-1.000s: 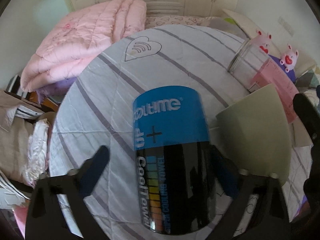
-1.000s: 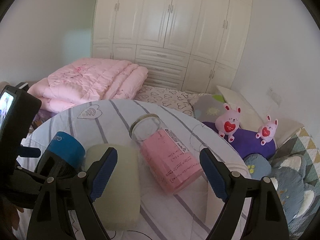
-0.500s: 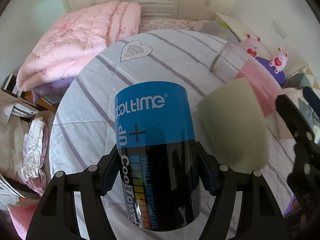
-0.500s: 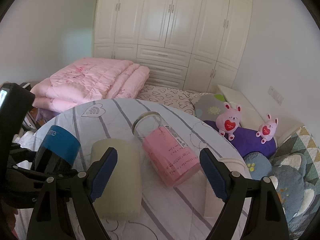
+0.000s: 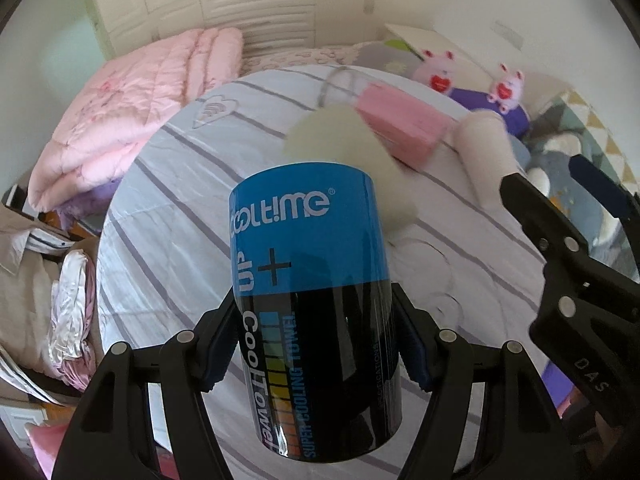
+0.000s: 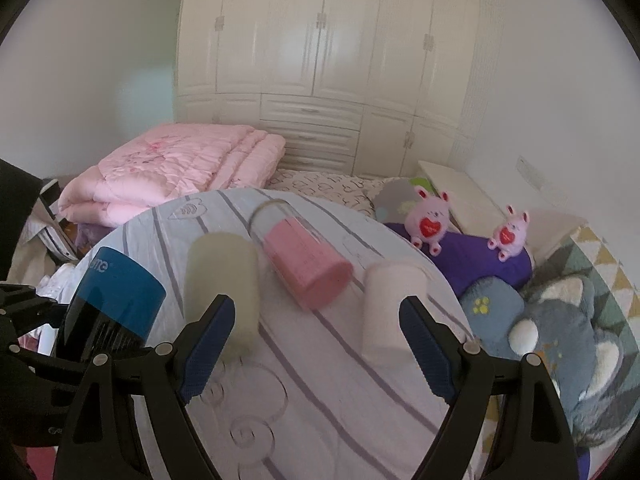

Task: Flip cup upright
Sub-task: 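Lift the blue cup with the left gripper while the right tool approaches it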

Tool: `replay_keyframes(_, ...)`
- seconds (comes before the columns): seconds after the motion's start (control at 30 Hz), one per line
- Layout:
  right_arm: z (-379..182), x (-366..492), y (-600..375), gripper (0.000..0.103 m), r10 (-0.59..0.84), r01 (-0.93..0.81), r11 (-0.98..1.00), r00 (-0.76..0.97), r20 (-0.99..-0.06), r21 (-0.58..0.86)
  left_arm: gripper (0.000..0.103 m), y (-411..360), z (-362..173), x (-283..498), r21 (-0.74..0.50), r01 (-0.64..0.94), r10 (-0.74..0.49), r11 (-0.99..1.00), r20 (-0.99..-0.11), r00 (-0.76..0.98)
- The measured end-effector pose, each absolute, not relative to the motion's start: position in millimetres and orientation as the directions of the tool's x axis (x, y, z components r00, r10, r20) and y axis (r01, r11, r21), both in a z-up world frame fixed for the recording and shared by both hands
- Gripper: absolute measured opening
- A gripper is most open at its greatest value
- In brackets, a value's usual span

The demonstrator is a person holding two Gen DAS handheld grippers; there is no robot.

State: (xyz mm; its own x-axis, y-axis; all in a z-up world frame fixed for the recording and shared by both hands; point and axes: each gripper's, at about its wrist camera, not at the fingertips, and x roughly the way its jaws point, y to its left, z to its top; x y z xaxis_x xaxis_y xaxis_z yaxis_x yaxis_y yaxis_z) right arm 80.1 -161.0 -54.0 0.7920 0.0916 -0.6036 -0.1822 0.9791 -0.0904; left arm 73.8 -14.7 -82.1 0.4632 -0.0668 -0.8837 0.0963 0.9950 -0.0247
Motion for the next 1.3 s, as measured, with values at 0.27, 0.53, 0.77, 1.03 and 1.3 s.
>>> replay_keyframes(0.27, -60, 50, -195, 0.086, 0.08, -0.156, 0.985, 0.782, -0.618, -0.07, 0.07, -59, -85, 45, -0.02, 0.18, -0.101, 0.983, -0.887, 0.45)
replay_keyframes(0.53, -76, 39, -223, 0.086, 0.076, -0.14, 0.989, 0.749, -0.658, -0.045, 0.07, -94, -106, 35, -0.028, 0.247, -0.123, 0.968, -0.917, 0.379)
replay_keyframes(0.77, -89, 41, -224, 0.086, 0.1, -0.158, 0.987, 0.717, -0.69, -0.021, 0.07, -94, -125, 40, -0.063, 0.238, -0.146, 0.969, -0.926, 0.349)
replay_keyframes(1.03, -94, 46, -228, 0.086, 0.152, -0.15, 0.986, 0.674, -0.723, 0.067, 0.091, -78, -105, 35, -0.136, 0.236, -0.223, 0.962, -0.89, 0.398)
replay_keyframes(1.3, -91, 55, -224, 0.086, 0.296, -0.148, 0.954, 0.58, -0.759, 0.259, 0.092, -57, -86, 17, -0.12, 0.248, -0.222, 0.961, -0.873, 0.435)
